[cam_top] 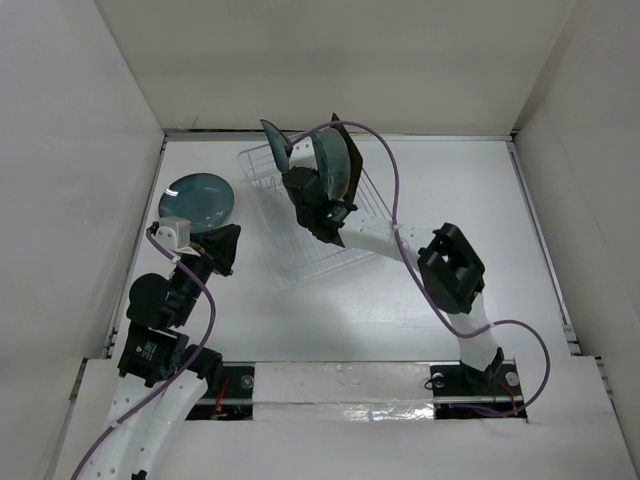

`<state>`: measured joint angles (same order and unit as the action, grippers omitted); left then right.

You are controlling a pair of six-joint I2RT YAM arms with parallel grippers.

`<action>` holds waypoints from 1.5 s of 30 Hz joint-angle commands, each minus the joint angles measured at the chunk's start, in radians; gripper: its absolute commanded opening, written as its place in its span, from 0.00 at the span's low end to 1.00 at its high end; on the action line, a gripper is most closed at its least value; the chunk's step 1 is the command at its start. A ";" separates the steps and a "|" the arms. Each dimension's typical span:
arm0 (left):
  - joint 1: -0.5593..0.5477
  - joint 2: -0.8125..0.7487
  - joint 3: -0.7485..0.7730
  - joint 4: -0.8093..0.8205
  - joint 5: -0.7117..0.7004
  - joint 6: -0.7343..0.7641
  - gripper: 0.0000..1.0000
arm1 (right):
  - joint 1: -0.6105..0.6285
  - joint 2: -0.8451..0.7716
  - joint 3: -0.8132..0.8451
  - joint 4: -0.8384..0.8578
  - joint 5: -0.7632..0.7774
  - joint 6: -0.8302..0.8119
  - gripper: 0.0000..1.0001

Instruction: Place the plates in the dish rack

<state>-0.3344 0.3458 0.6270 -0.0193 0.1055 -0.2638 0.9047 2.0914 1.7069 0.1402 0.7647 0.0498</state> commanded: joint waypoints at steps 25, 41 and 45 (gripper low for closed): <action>0.034 0.151 0.019 0.022 -0.128 -0.097 0.06 | 0.040 -0.076 -0.303 0.257 -0.040 0.407 0.22; 0.034 0.194 0.000 0.076 -0.205 -0.265 0.26 | 0.040 -0.318 -0.472 0.300 -0.258 0.381 0.77; 0.034 0.182 -0.038 0.182 -0.196 -0.345 0.26 | 0.040 -0.425 -0.562 0.328 -0.307 0.389 0.79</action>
<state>-0.3054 0.5358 0.6094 0.0319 -0.0895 -0.5304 0.9367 1.7588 1.1976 0.3927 0.5053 0.4412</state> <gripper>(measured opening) 0.256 0.790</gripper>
